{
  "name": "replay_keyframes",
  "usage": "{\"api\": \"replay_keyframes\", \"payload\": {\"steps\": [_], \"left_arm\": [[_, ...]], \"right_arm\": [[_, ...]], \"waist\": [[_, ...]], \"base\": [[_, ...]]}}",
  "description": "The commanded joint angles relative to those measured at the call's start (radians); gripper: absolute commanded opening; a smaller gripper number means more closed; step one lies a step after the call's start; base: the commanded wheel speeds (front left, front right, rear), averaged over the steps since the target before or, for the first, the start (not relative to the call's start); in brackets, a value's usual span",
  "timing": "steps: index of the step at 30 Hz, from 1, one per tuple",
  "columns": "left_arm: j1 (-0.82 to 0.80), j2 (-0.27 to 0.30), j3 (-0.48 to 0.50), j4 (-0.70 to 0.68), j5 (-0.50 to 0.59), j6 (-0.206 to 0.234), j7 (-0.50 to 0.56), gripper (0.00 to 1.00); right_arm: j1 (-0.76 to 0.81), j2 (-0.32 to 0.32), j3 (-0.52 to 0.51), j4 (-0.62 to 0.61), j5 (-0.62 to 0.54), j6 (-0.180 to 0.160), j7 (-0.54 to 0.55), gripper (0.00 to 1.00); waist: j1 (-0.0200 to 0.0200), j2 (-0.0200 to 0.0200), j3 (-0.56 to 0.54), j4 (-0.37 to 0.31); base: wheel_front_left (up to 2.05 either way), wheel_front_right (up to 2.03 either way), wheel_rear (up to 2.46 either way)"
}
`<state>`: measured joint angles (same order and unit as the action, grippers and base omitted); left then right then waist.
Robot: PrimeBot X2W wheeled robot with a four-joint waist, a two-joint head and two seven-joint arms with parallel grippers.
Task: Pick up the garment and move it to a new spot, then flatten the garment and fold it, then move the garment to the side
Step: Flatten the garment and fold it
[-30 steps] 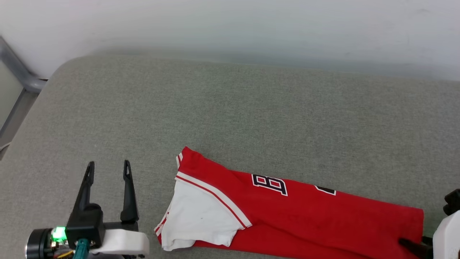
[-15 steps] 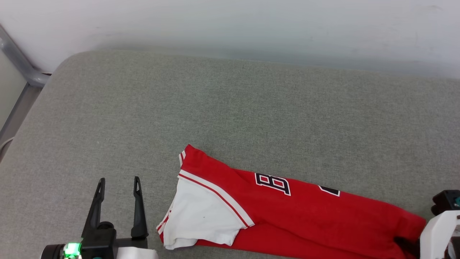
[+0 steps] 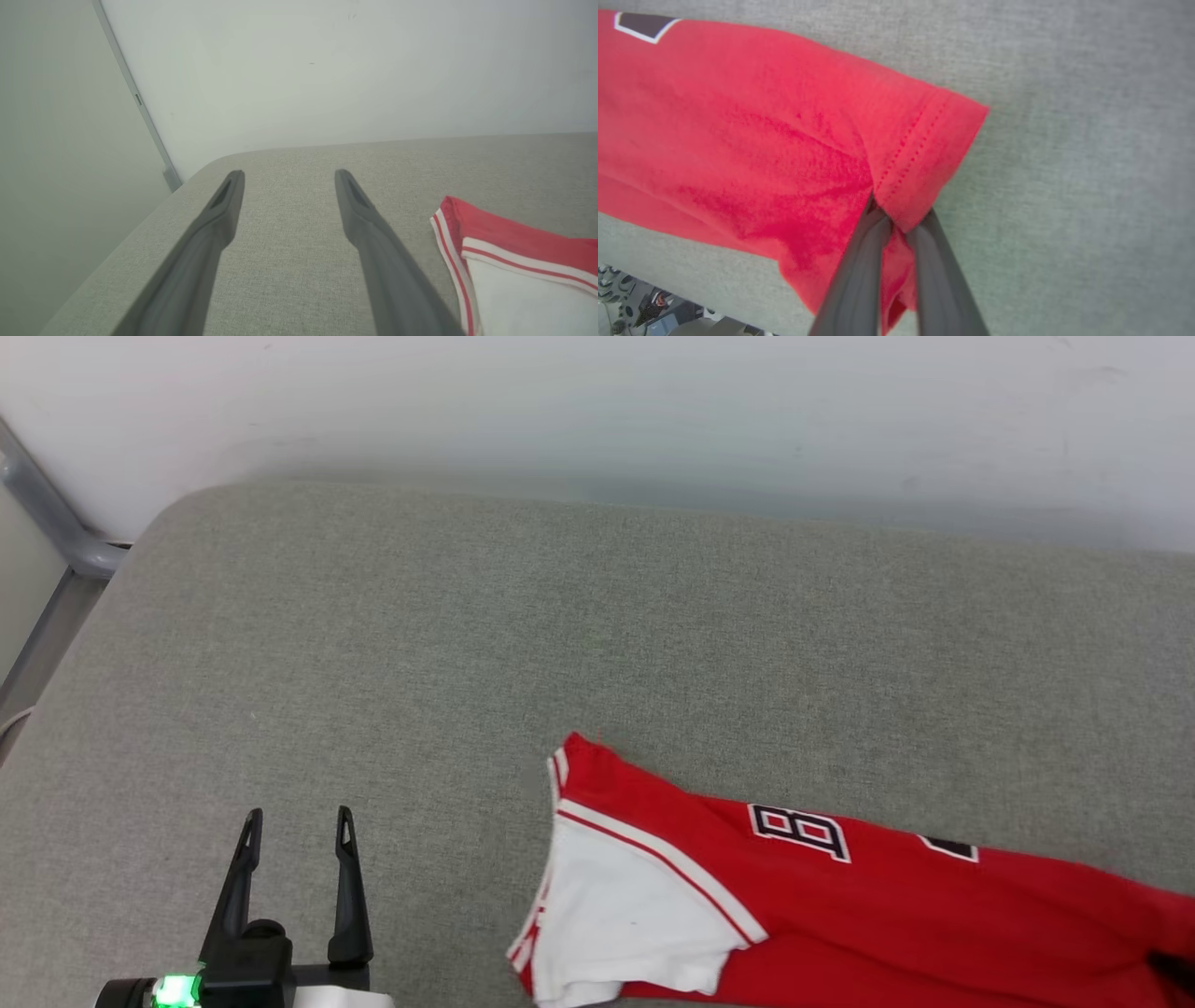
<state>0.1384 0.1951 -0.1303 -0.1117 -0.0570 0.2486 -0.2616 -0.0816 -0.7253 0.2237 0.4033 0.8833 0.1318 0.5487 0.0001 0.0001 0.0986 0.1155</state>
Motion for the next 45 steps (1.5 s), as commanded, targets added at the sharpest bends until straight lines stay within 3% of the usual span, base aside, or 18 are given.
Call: {"api": "replay_keyframes", "payload": {"steps": [1, 5, 10, 18, 24, 34, 45], "left_arm": [[0.012, -0.004, 0.004, 0.003, 0.01, -0.007, -0.005, 1.0], [0.021, -0.007, 0.01, 0.009, 0.029, -0.02, -0.005, 1.0], [0.033, -0.013, 0.013, 0.019, 0.036, -0.031, -0.005, 1.0], [0.059, -0.017, 0.018, 0.031, 0.045, -0.043, -0.005, 1.0], [0.056, -0.021, 0.013, 0.034, 0.049, -0.047, -0.005, 1.0], [0.026, -0.028, -0.003, 0.042, 0.053, -0.058, -0.005, 1.0], [-0.012, -0.038, -0.017, 0.055, 0.051, -0.067, -0.005, 1.0]], "right_arm": [[0.009, -0.029, -0.014, 0.023, -0.014, -0.002, -0.006, 0.0], [0.013, -0.074, -0.052, 0.099, -0.042, -0.002, -0.014, 0.0], [0.01, -0.061, -0.082, 0.121, -0.024, -0.002, -0.025, 0.0], [0.063, -0.038, -0.084, -0.13, 0.104, -0.002, 0.037, 0.0], [0.086, -0.013, -0.066, -0.31, 0.111, -0.002, 0.085, 0.0], [-0.054, 0.095, 0.13, -0.5, 0.016, -0.002, 0.164, 0.0], [-0.333, 0.212, 0.431, -0.407, -0.079, -0.002, 0.119, 0.0]], "waist": [[-0.0001, -0.0001, -0.002, -0.001], [-0.0001, -0.0001, -0.009, -0.004], [-0.0001, -0.0001, -0.024, -0.007], [-0.0001, -0.0001, -0.054, -0.017], [-0.0001, -0.0001, -0.057, -0.014], [-0.0001, -0.0001, -0.037, 0.017], [-0.0001, -0.0001, 0.002, 0.059]], "base": [[0.0, 0.0, 0.0], [0.0, 0.0, 0.0], [0.0, 0.0, 0.0], [0.0, 0.0, 0.0], [0.0, 0.0, 0.0], [0.0, 0.0, 0.0], [0.0, 0.0, 0.0]]}}
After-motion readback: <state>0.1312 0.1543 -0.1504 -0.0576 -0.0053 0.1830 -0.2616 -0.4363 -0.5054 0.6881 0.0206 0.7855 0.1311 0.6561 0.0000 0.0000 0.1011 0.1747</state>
